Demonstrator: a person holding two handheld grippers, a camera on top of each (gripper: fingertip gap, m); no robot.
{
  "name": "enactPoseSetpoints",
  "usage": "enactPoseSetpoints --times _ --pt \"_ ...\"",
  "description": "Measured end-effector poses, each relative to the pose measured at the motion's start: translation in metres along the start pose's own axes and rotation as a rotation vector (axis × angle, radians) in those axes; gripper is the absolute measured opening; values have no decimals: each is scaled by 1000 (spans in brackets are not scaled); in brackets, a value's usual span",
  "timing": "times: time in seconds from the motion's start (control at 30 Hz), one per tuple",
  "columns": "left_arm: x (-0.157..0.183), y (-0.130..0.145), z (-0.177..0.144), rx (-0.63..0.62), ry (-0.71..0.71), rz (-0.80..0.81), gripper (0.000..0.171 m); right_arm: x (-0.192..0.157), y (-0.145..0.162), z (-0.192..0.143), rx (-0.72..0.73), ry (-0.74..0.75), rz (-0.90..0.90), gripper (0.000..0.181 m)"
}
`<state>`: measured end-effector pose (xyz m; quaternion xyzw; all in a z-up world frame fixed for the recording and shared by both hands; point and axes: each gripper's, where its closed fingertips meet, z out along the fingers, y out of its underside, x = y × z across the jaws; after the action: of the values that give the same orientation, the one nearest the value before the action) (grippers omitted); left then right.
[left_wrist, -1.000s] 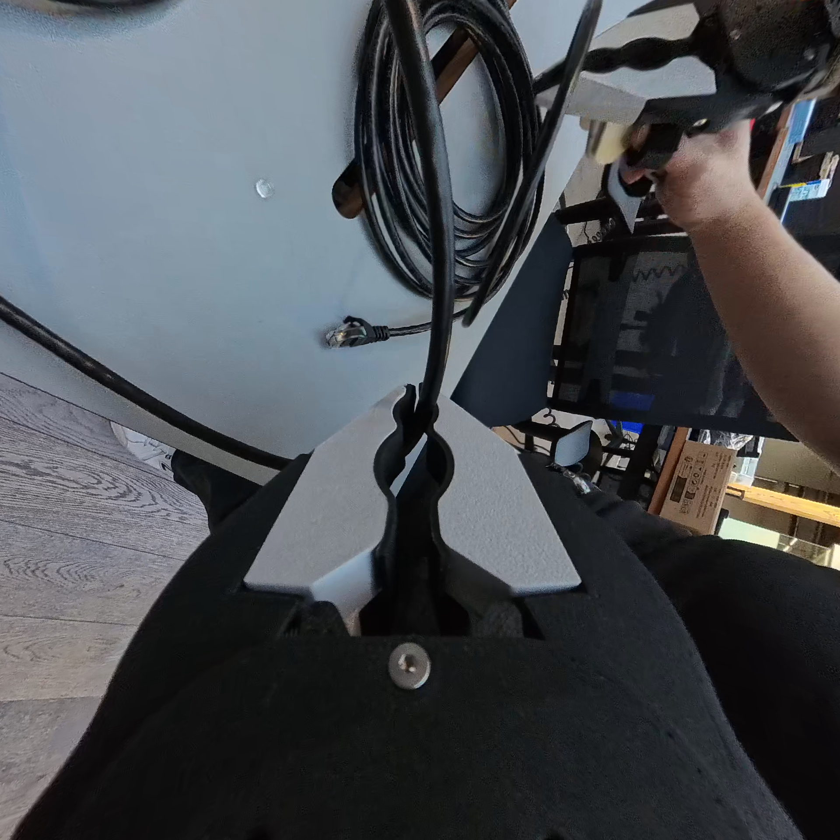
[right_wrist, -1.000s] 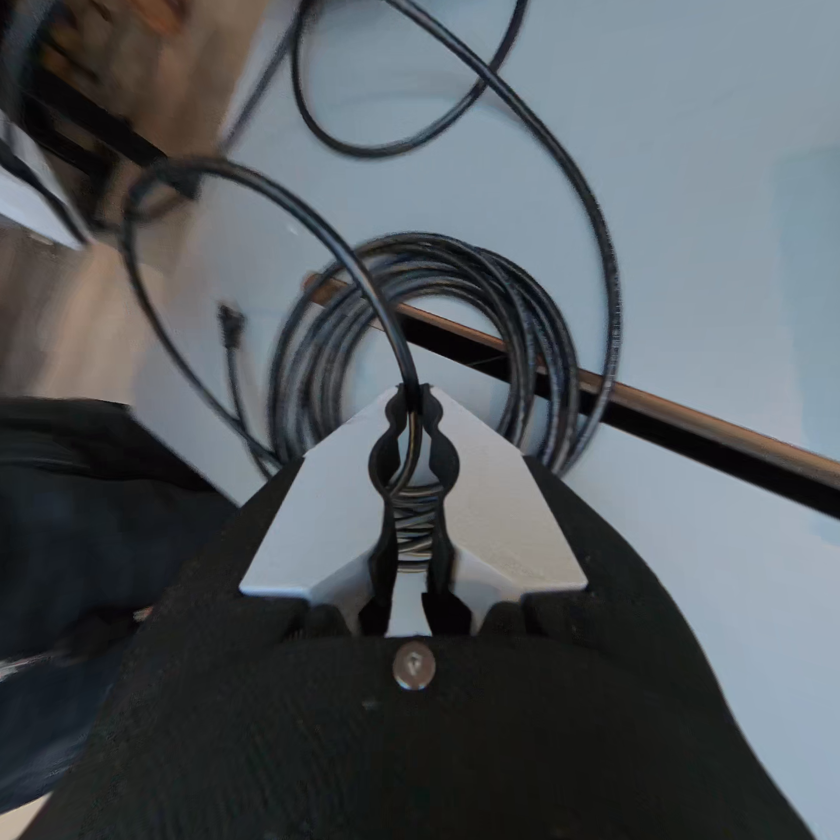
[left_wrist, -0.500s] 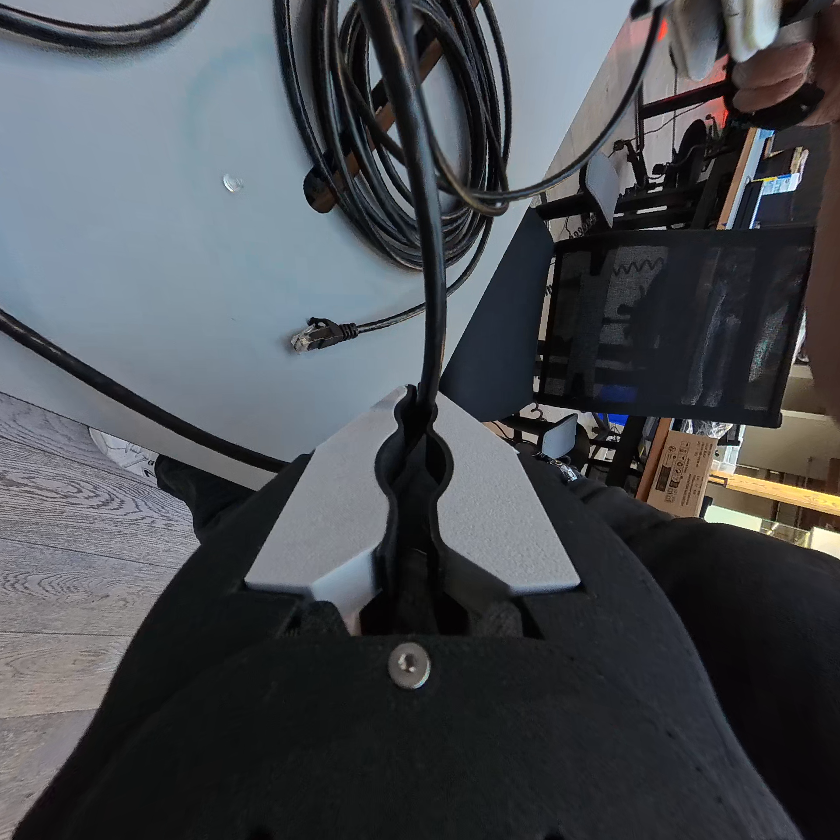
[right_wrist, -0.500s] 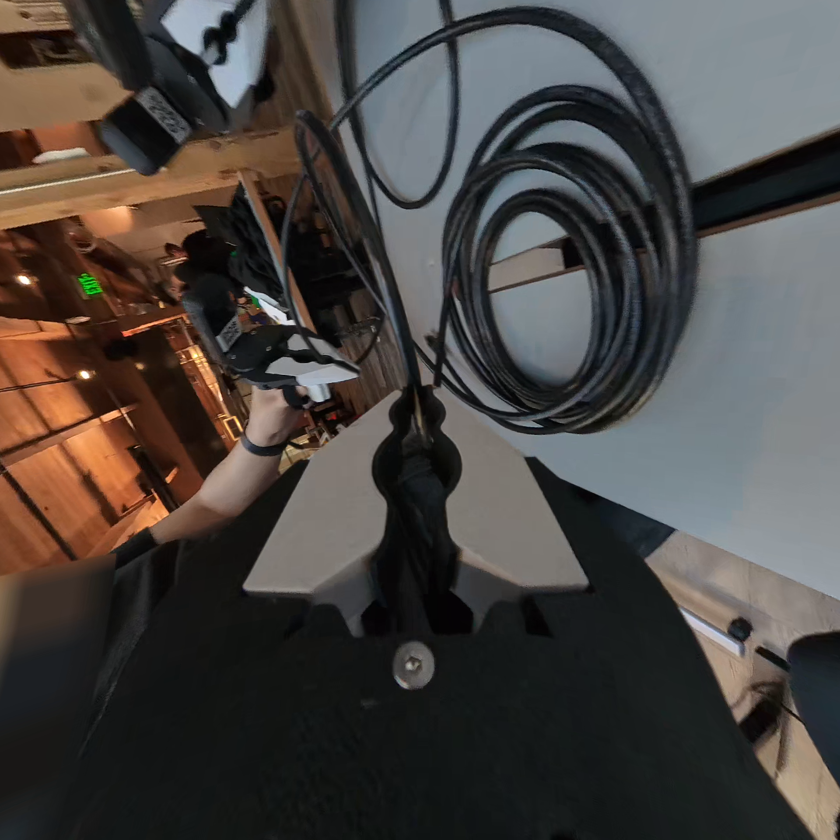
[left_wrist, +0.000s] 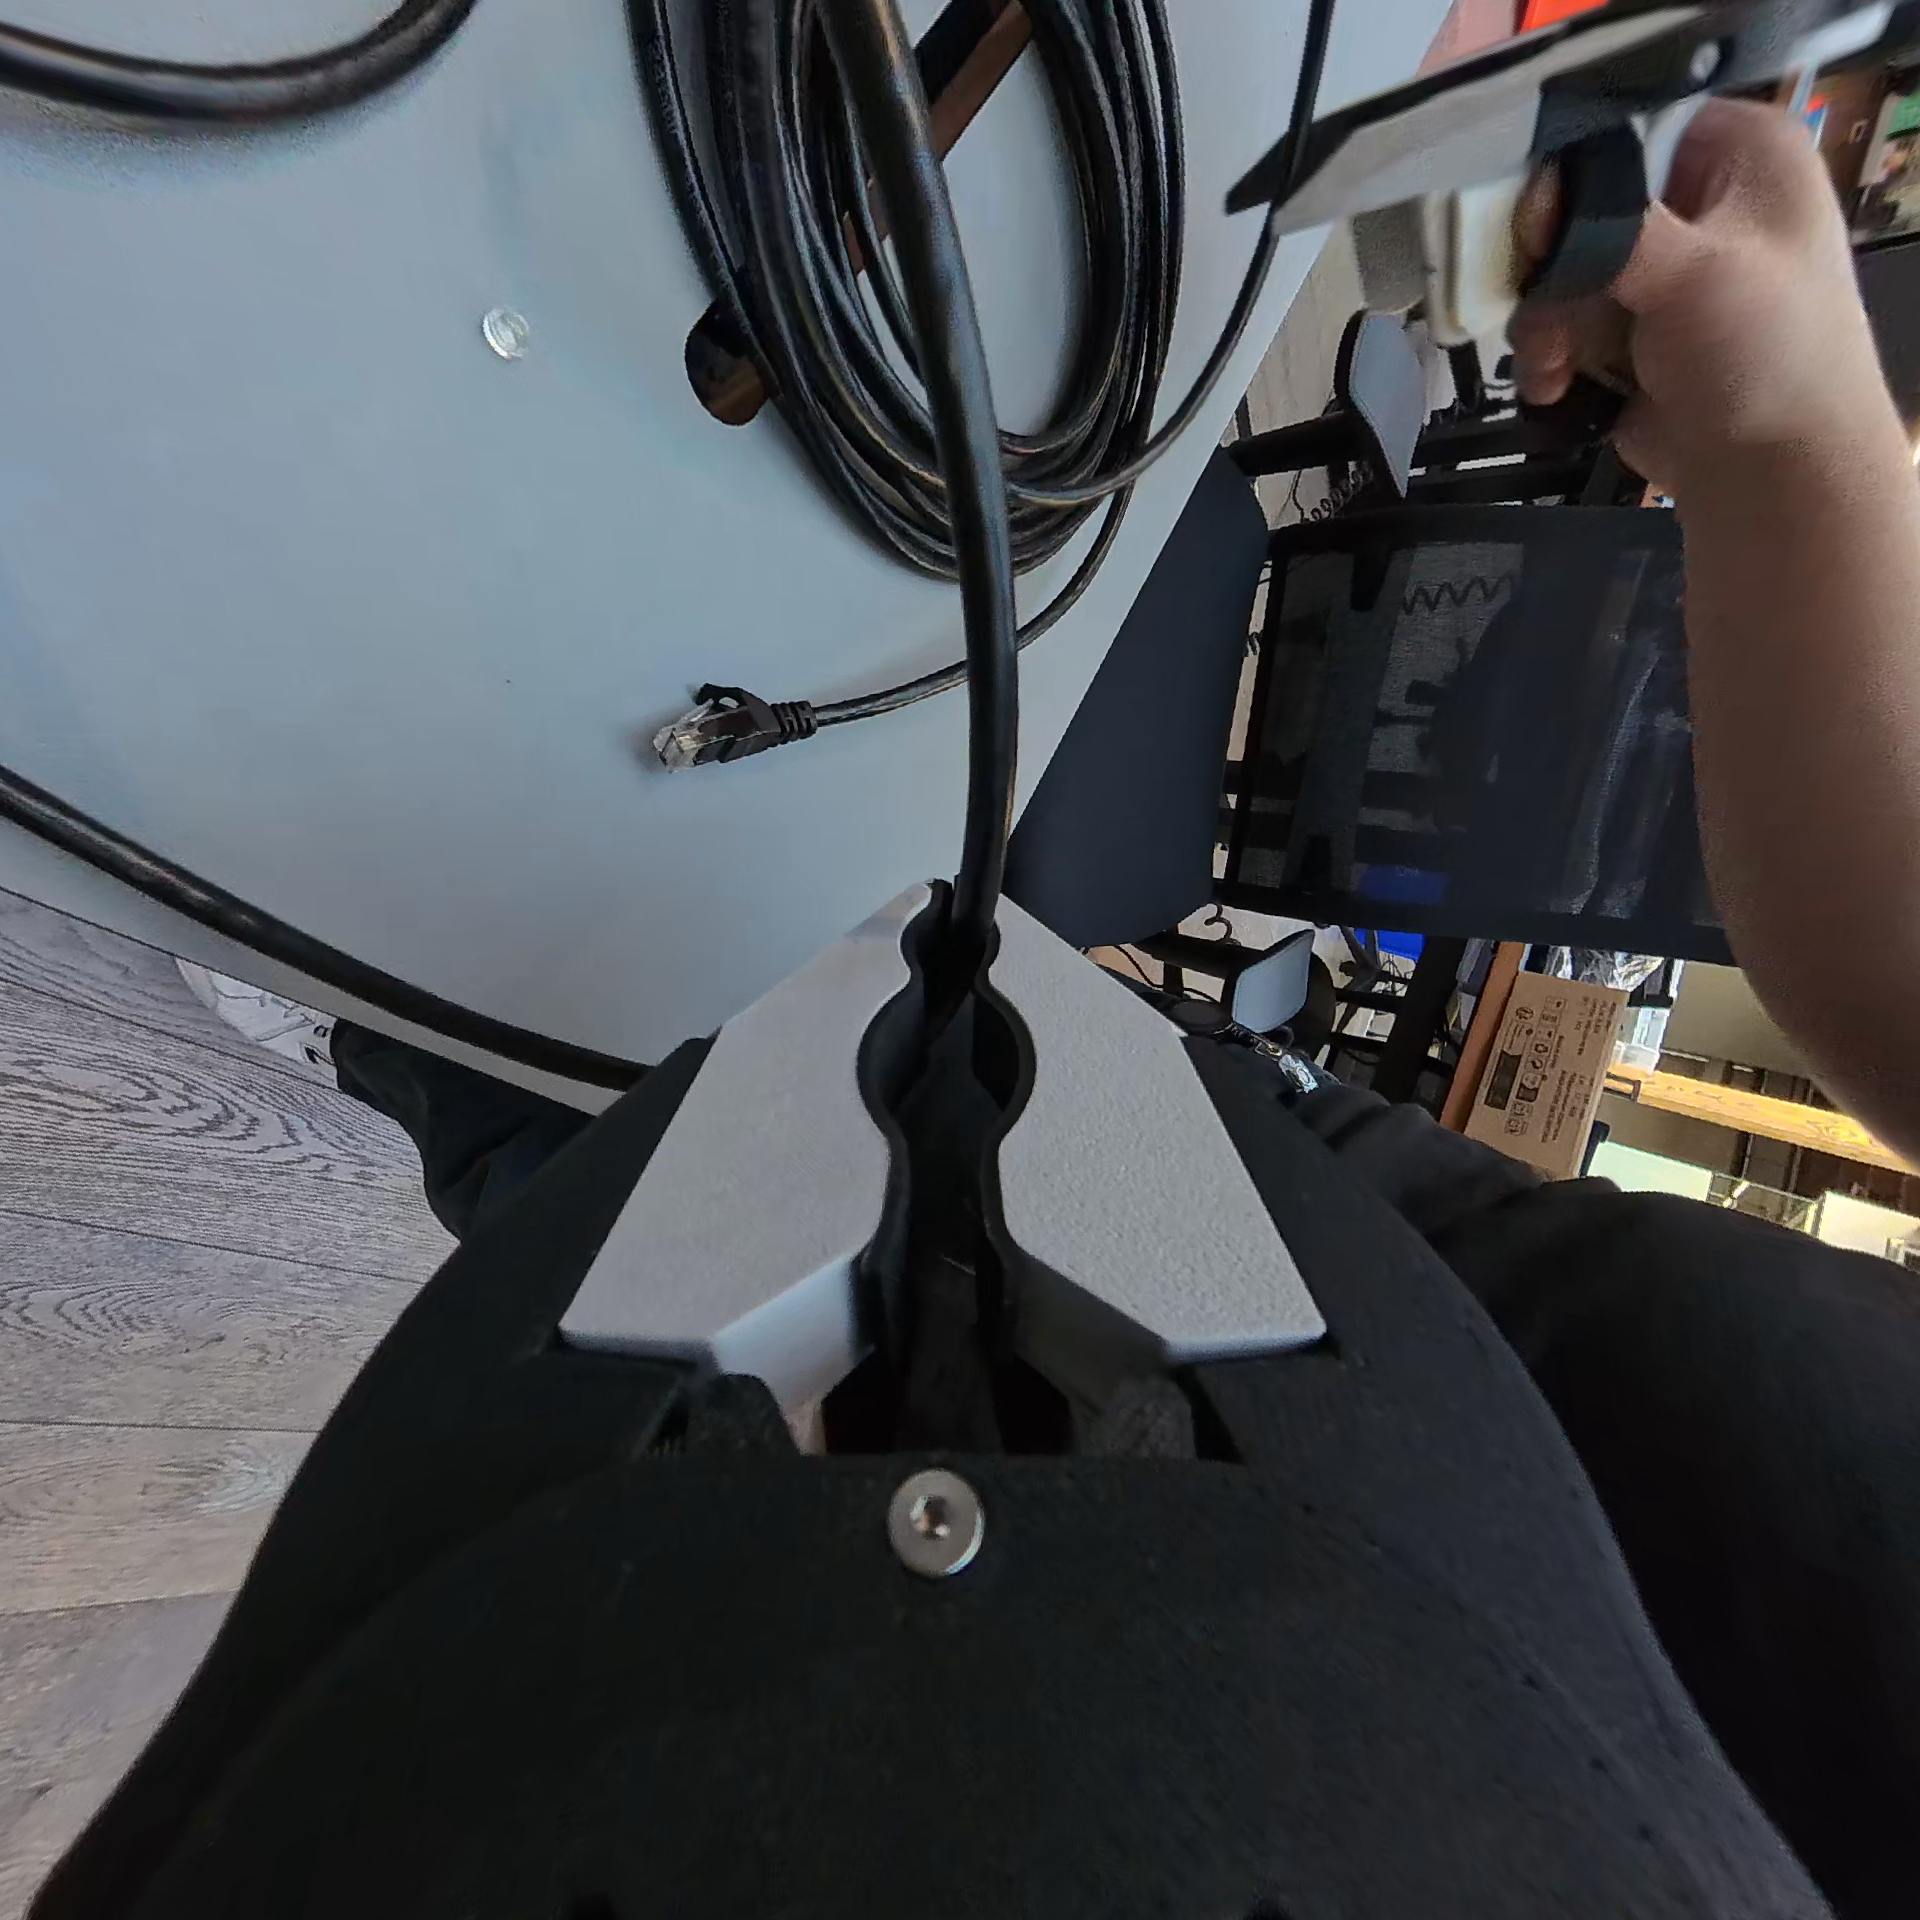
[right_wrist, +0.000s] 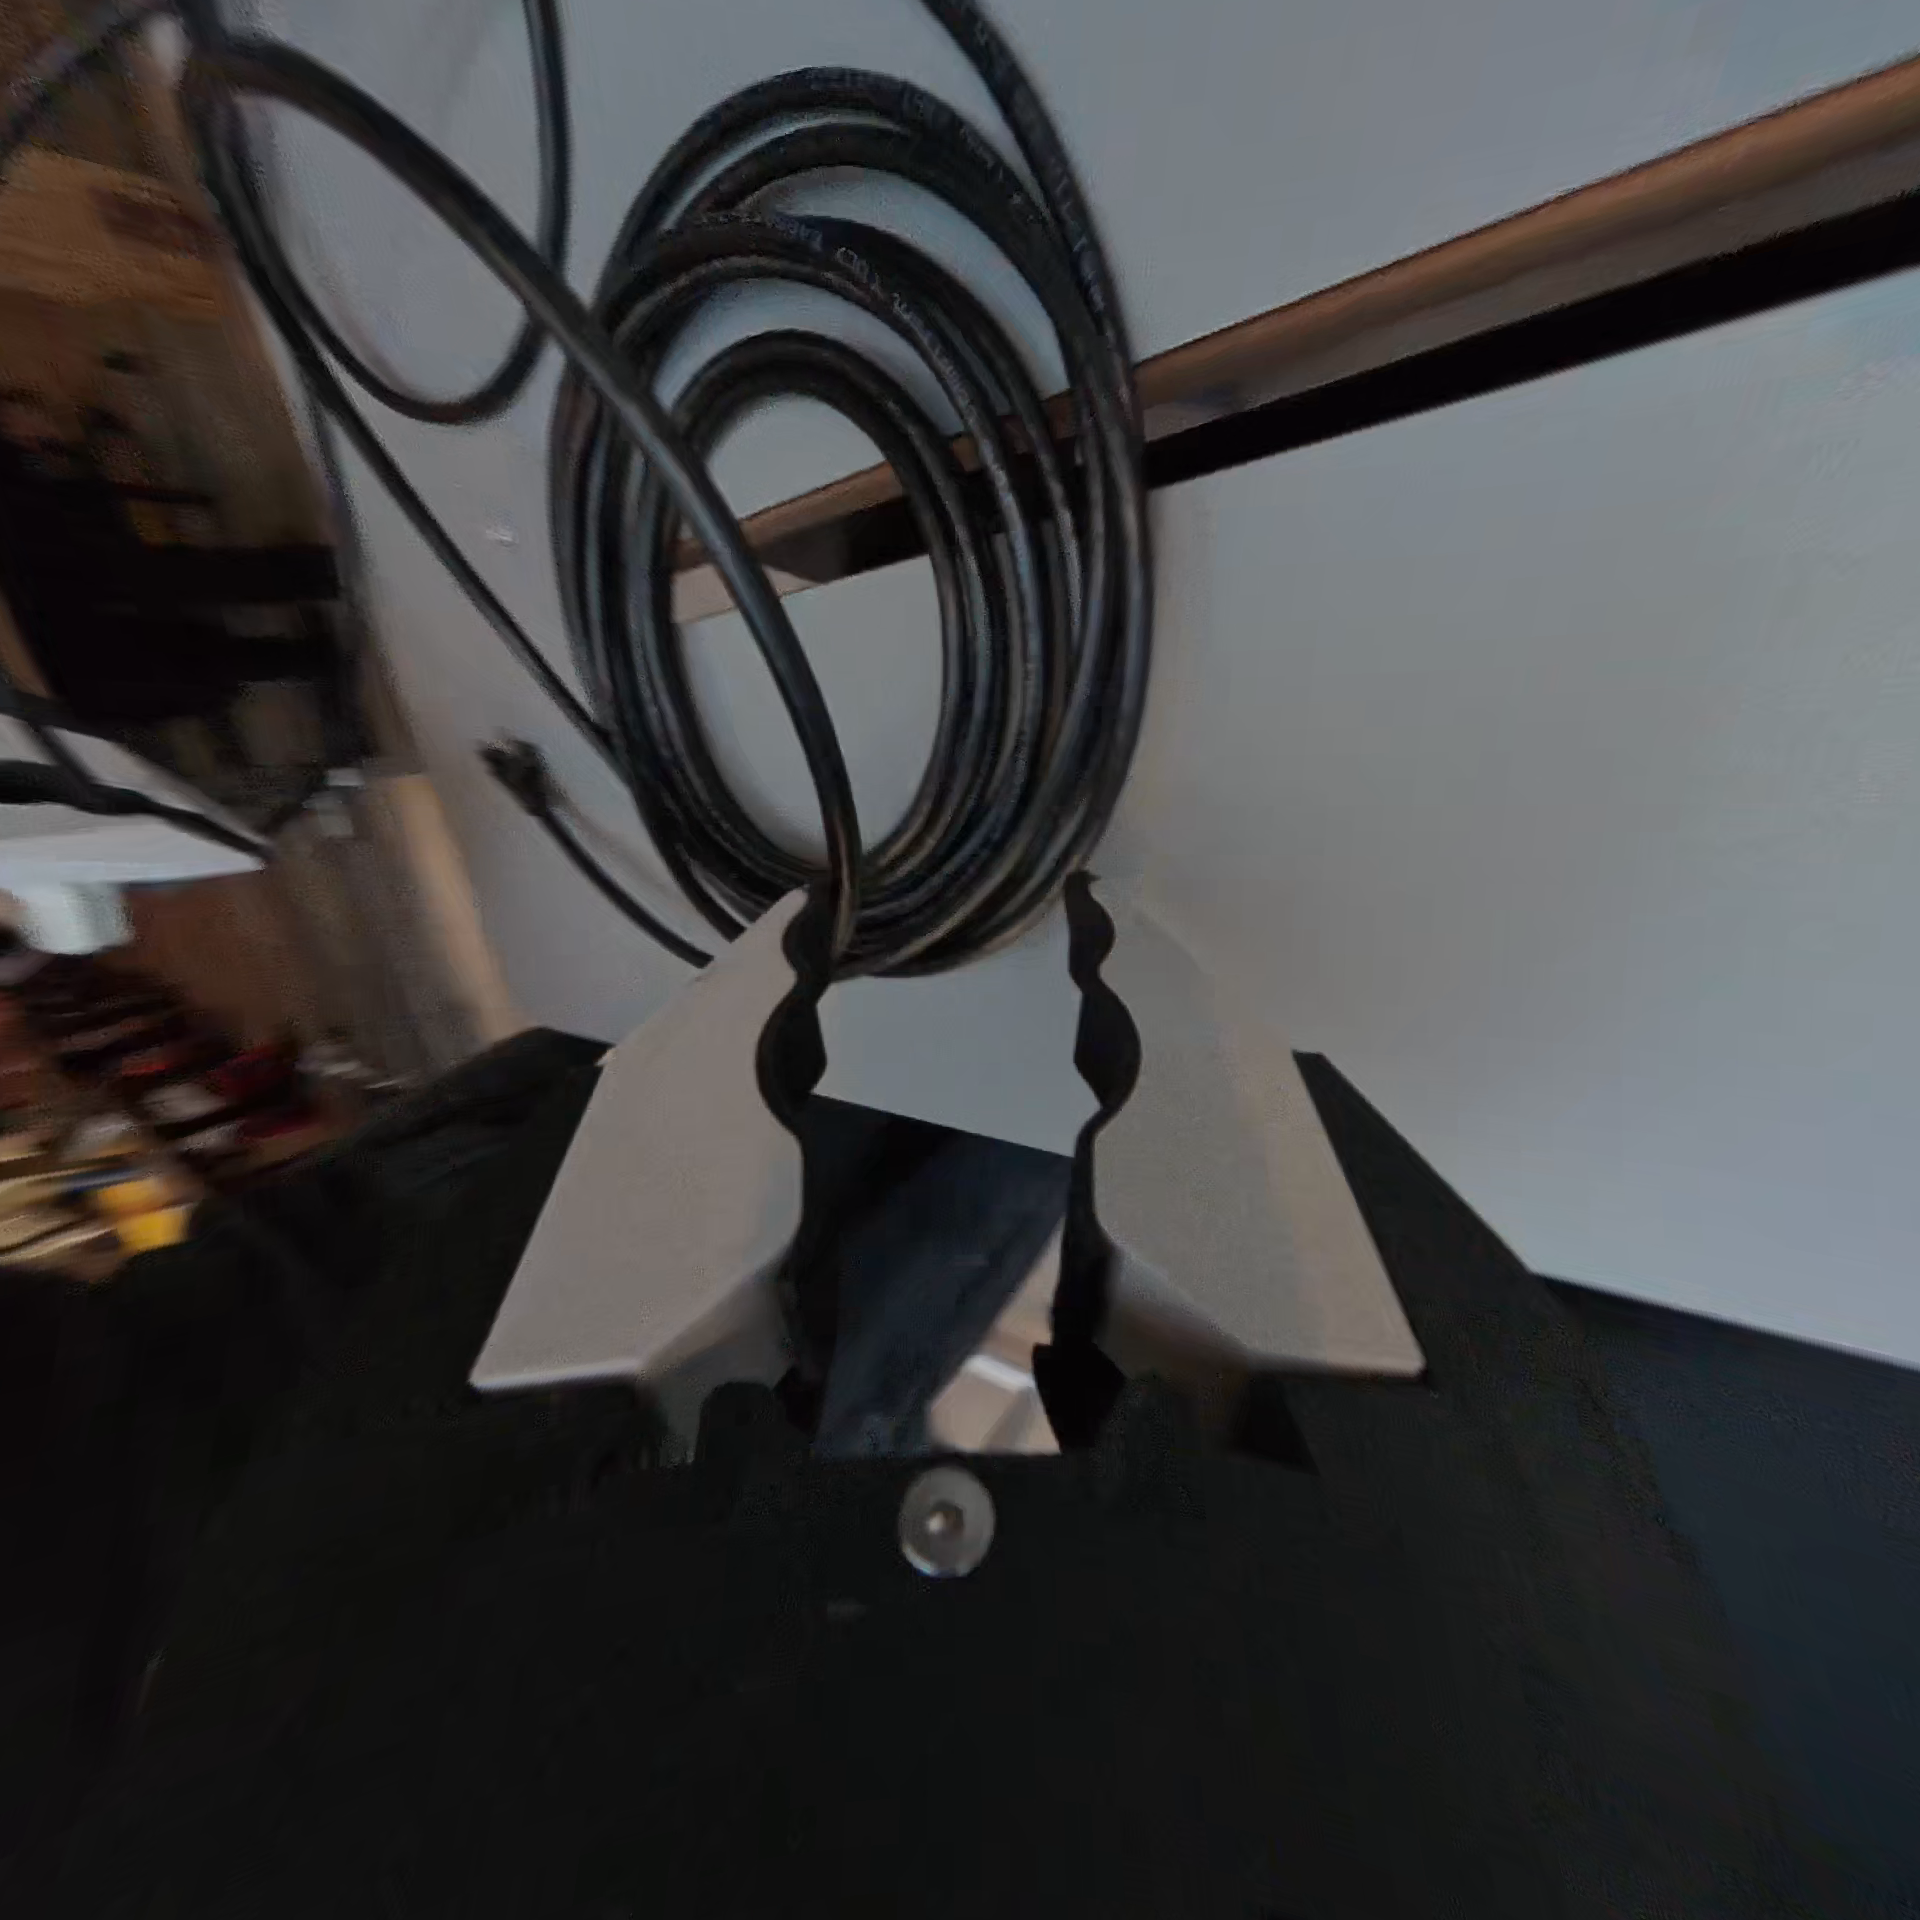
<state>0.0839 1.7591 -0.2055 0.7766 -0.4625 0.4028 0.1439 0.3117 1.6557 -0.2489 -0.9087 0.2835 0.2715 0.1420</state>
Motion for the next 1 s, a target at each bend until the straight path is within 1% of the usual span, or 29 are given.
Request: enactPoseSetpoints --times 0.07,0.1,0.13,0.17,0.2,0.23,0.27,0.3,0.33,0.37,0.4,0.43,0.47,0.53,0.6,0.63,0.7,0.77,0.83,0.93,1.0 --pt "1 0 1 5 4 -3 0 0 -2 -25 98 257 -217 53" --pt "1 0 1 10 7 -5 0 -19 -10 -35 193 303 -331 50" --pt "1 -1 1 17 7 -5 0 -48 -17 -40 295 288 -438 42" --pt "1 -1 2 22 6 -3 0 -70 -20 -41 358 303 -525 40" --pt "1 -1 2 25 5 -1 0 -87 -19 -37 376 326 -614 41" --pt "1 -2 3 26 5 0 0 -106 -17 -25 380 307 -702 40" --pt "1 -2 3 28 8 -1 0 -124 -9 -5 362 241 -773 41" --pt "2 -3 4 28 12 -3 0 -135 3 21 303 174 -826 44" --pt "2 -3 5 27 16 -5 0 -131 16 47 213 171 -864 43" --pt "3 -3 5 25 18 -6 0 -116 27 69 115 225 -901 44" --pt "3 -3 6 22 17 -5 0 -100 34 84 31 288 -938 45" --pt "4 -2 6 17 15 -2 0 -87 40 93 -24 327 -951 44" --pt "4 -1 6 12 12 3 0 -79 43 97 -56 348 -935 39" --pt "6 -1 5 8 9 13 0 -77 43 95 -45 345 -901 36" --pt "7 0 4 10 12 15 0 -75 43 88 -46 333 -864 24" --pt "7 0 4 12 15 13 0 -75 44 86 -47 307 -841 18" --pt "6 2 5 10 21 5 0 -79 45 81 -53 238 -779 18" --pt "5 3 5 7 24 2 0 -81 46 79 -60 190 -736 4" --pt "5 5 6 2 28 1 0 -75 48 80 -96 190 -751 4" --pt "5 5 6 -7 28 6 0 -80 49 77 -111 155 -797 3" --pt "6 5 6 -9 27 11 0 -84 50 72 -125 116 -798 3"
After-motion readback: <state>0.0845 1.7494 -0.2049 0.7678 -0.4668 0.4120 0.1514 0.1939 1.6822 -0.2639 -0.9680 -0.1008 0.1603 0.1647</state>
